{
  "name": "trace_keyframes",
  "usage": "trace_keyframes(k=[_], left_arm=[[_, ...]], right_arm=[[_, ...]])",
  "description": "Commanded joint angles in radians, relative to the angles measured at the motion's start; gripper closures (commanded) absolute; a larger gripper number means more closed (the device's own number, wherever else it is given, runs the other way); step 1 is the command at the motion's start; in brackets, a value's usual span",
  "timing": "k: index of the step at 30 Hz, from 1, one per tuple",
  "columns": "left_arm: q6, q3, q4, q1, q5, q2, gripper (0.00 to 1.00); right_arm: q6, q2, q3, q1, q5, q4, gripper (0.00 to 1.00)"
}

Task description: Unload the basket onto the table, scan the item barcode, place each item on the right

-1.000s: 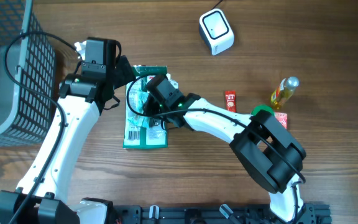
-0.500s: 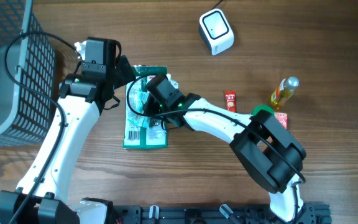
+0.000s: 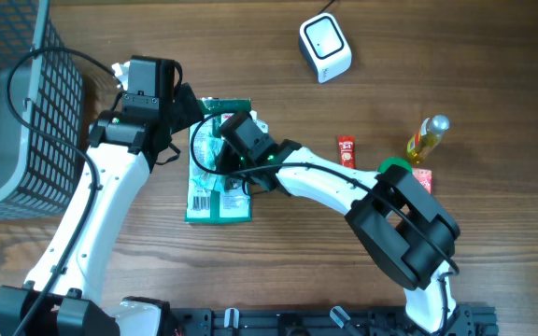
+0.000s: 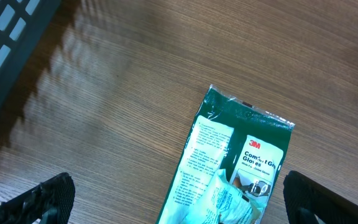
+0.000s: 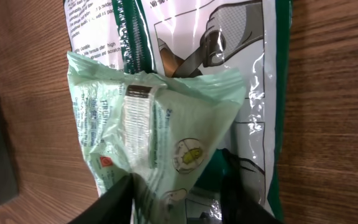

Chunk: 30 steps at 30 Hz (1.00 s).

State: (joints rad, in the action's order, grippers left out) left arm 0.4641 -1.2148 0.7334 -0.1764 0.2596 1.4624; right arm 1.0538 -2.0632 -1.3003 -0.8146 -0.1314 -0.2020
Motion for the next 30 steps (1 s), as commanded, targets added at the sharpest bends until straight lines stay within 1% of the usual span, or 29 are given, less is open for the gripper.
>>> trace_keyframes(k=[1, 2, 3, 4, 5, 6, 10, 12, 14, 18, 20, 24, 30], left_arm=[[-0.016, 0.003, -0.003, 0.005, -0.002, 0.004, 0.0], [-0.016, 0.003, -0.003, 0.005, -0.002, 0.004, 0.0], [-0.015, 0.003, -0.003, 0.005, -0.002, 0.004, 0.0], [-0.016, 0.003, -0.003, 0.005, -0.002, 0.004, 0.0], [-0.016, 0.003, -0.003, 0.005, -0.002, 0.004, 0.0], [-0.015, 0.003, -0.003, 0.005, -0.002, 0.004, 0.0], [-0.016, 0.003, -0.003, 0.005, -0.002, 0.004, 0.0], [-0.015, 0.003, -0.003, 0.005, -0.002, 0.004, 0.0], [-0.016, 0.003, -0.003, 0.005, -0.002, 0.004, 0.0], [-0.015, 0.003, -0.003, 0.005, -0.002, 0.004, 0.0], [-0.015, 0.003, -0.003, 0.005, -0.002, 0.004, 0.0], [-0.016, 0.003, -0.003, 0.005, -0.002, 0.004, 0.0], [-0.015, 0.003, -0.003, 0.005, -0.002, 0.004, 0.0]], right_arm=[[-0.007, -0.031, -0.001, 0.017, -0.032, -0.006, 0.65], [-0.006, -0.031, -0.001, 0.024, -0.045, -0.004, 0.69], [-0.006, -0.031, -0.001, 0.029, -0.058, -0.002, 0.71], [-0.007, -0.031, -0.001, 0.038, -0.088, 0.003, 0.76], [-0.007, -0.031, -0.001, 0.044, -0.114, 0.007, 0.87], [-0.008, -0.031, -0.001, 0.051, -0.137, 0.008, 0.95], [-0.091, -0.024, -0.002, 0.066, -0.229, 0.031, 0.96], [-0.112, 0.01, -0.003, 0.071, -0.261, 0.023, 0.96], [-0.116, 0.057, -0.003, 0.072, -0.254, -0.01, 0.96], [-0.137, 0.203, -0.003, 0.073, -0.177, -0.143, 0.96], [-0.13, 0.257, -0.003, 0.073, -0.111, -0.222, 0.96], [0.018, 0.294, -0.002, 0.073, 0.013, -0.426, 0.96], [0.03, 0.285, 0.001, 0.073, 0.057, -0.518, 0.96]])
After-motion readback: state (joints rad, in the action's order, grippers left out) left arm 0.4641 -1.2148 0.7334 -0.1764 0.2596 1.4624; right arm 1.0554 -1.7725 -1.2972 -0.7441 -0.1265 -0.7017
